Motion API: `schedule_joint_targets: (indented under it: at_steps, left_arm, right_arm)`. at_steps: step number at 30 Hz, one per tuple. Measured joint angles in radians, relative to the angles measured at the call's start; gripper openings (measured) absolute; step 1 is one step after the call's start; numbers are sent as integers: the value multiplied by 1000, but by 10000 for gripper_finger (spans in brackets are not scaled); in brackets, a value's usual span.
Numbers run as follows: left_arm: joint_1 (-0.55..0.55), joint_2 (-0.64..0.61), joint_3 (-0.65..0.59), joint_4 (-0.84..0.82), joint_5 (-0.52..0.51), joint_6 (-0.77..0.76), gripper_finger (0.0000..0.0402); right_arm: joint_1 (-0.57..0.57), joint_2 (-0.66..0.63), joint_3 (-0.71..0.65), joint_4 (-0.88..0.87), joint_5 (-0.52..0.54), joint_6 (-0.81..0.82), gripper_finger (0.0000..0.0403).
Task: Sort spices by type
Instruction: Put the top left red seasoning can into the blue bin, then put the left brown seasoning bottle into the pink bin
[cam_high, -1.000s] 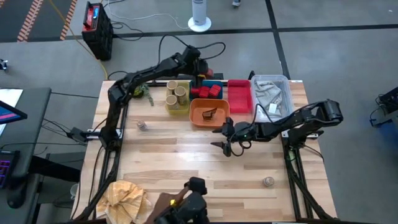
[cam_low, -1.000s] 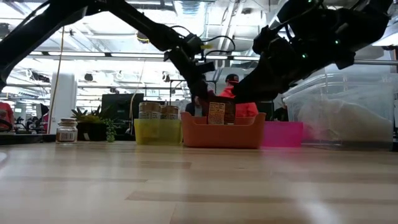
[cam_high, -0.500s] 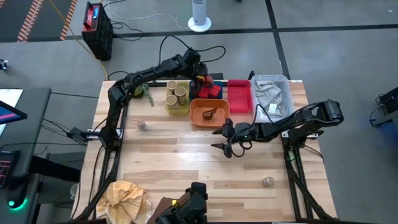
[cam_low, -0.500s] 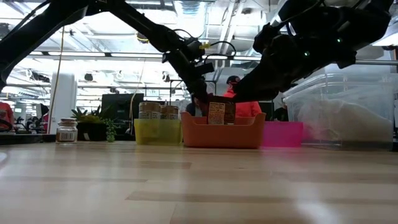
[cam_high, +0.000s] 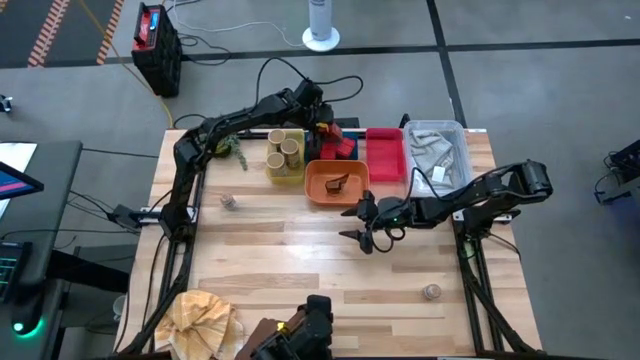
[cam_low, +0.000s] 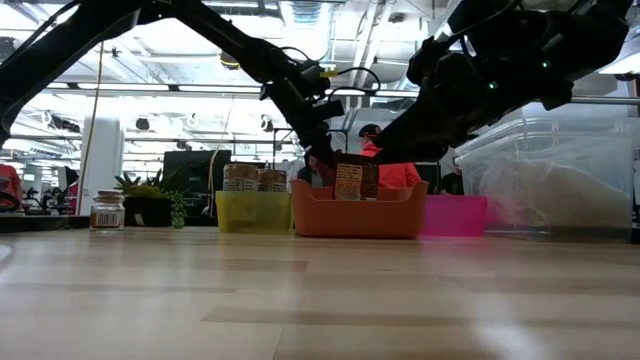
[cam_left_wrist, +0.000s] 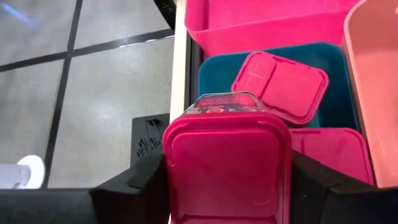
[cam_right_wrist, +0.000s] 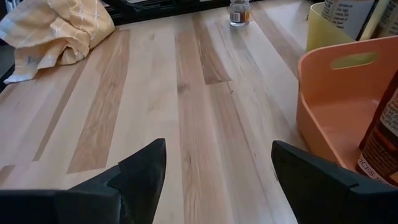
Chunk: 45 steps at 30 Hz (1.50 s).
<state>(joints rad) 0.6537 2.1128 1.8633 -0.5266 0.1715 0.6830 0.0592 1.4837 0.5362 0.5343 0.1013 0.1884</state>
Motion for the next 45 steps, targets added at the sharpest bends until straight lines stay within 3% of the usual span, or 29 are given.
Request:
schedule_joint_targets:
  at_steps: [10, 19, 27, 33, 38, 45]
  left_arm:
    - [-1, 0, 0, -1, -13, 2, 268]
    - [-1, -21, 24, -8, -75, 10, 271]
    - [-20, -145, -44, 9, -32, -68, 270]
    - [-40, -168, -91, -136, -48, -112, 270]
    - [-99, -295, -225, -92, -66, -161, 270]
    - [-208, -564, -498, -134, -268, -407, 270]
  right_arm:
    - [0, 0, 0, 0, 0, 5, 315]
    - [-2, -1, 0, -13, 0, 5, 315]
    - [-39, -177, 1, -250, 42, 17, 315]
    - [2, -307, 1, -405, 138, 16, 315]
    - [34, -350, 1, -486, 204, 40, 315]
    - [93, -308, 1, -478, 246, 72, 315]
